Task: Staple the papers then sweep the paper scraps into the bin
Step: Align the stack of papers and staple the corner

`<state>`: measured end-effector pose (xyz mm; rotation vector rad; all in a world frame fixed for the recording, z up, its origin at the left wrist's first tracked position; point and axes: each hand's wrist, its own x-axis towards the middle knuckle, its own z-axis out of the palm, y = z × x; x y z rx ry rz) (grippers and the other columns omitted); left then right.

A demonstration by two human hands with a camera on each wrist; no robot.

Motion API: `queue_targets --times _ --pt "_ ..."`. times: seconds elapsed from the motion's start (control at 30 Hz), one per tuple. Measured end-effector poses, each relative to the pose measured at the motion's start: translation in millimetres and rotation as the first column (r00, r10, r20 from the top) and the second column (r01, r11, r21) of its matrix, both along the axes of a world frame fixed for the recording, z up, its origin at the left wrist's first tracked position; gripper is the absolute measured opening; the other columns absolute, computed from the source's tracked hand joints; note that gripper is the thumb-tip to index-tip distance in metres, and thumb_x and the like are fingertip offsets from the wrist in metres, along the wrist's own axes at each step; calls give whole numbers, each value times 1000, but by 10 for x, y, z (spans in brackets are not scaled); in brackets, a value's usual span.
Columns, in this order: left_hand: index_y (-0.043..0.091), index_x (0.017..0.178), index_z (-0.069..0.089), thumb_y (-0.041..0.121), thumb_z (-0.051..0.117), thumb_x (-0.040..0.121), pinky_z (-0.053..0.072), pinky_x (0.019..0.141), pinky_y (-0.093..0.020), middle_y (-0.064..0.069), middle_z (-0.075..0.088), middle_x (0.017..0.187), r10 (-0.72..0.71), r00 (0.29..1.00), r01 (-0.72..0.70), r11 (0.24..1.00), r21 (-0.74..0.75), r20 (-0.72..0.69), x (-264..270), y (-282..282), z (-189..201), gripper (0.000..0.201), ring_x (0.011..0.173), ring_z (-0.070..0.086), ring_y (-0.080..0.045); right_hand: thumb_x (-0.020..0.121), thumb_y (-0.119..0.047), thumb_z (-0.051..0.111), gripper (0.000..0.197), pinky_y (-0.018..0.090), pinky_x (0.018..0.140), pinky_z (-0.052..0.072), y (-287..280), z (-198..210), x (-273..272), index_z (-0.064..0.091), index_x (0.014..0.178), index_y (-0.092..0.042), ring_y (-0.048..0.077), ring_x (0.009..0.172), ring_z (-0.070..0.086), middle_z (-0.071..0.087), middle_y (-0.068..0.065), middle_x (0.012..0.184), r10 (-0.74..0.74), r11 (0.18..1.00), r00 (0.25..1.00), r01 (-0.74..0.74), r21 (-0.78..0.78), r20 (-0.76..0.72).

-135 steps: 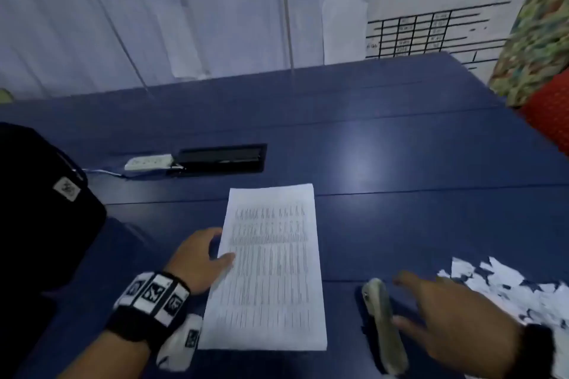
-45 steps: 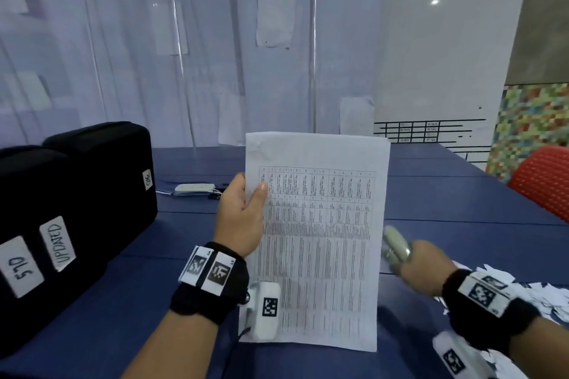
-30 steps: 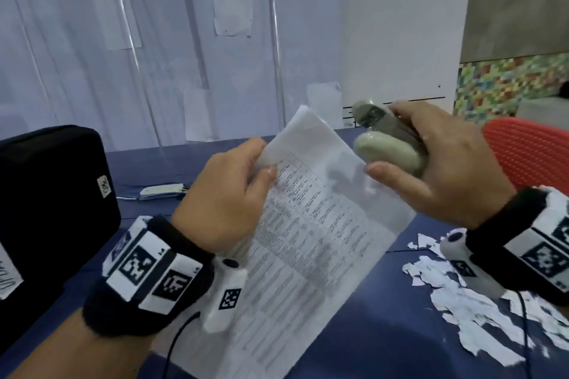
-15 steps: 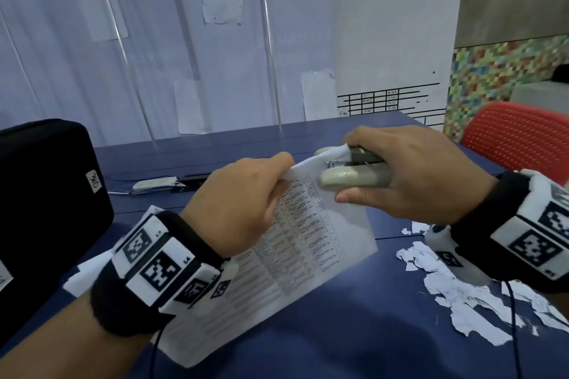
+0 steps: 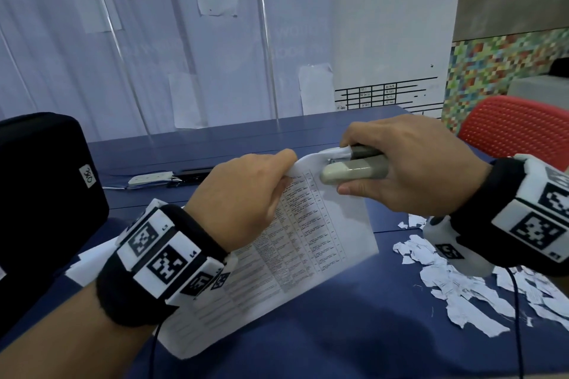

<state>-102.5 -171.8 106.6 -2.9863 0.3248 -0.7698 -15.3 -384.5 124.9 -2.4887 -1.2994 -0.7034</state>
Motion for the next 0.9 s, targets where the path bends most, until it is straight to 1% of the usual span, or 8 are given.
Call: queue_targets --times 0.1,0.3,0.43,0.57,0.67,0.77,0.83,0.9 --pt "24 81 30 25 43 97 27 53 -32 10 37 62 6 1000 -6 1000 13 -6 16 -8 -18 21 60 41 -20 70 -67 60 44 34 59 46 3 16 20 56 87 -27 21 69 56 63 -7 72 -16 999 1000 16 -29 10" --pt "25 82 32 25 41 97 24 47 -25 9 45 65 -24 1000 23 1000 18 12 56 -28 -53 18 58 43 -20 70 -63 60 41 29 55 37 26 -25 71 54 85 -25 23 67 56 62 -7 70 -21 1000 998 22 -14 59" --pt "24 82 32 24 42 97 26 48 -31 8 43 64 -24 1000 24 1000 19 12 70 -21 -78 18 58 44 -21 71 -62 60 40 30 55 39 21 -54 84 53 84 -25 23 66 58 61 -7 69 -14 1000 998 15 -19 60" --pt "23 82 33 25 42 98 27 49 -32 9 41 64 -16 1000 16 1000 12 11 79 1 -93 18 59 43 -20 73 -67 54 43 34 59 48 11 -68 107 57 90 -27 21 72 60 65 -8 76 2 1000 999 -2 -13 37" --pt "21 83 36 26 40 98 33 52 -35 8 43 63 21 1000 -21 1000 -13 -3 107 61 -85 17 59 44 -20 68 -70 59 55 36 68 50 14 -95 144 54 102 -29 17 79 58 60 -14 87 19 999 999 -21 -40 -48" --pt "20 81 40 24 46 95 39 55 -37 7 46 61 39 999 -40 995 -91 -17 165 169 -83 16 60 46 -20 64 -67 68 62 33 70 45 -33 -136 219 53 108 -26 15 81 54 57 -14 89 16 1000 985 -18 -11 -172" --pt "18 76 41 21 53 92 40 59 -38 6 49 62 55 998 -61 979 -194 -35 229 290 -70 20 62 47 -22 71 -63 66 54 31 64 42 -57 -232 301 58 102 -19 18 76 55 60 -6 84 14 997 977 3 79 -213" --pt "14 78 50 20 56 92 43 68 -38 -2 60 72 107 991 -130 930 -343 -86 327 484 -47 16 72 56 -26 81 -60 57 50 32 60 43 -40 -408 424 59 87 -11 21 64 55 60 0 71 -25 976 935 100 193 -355"
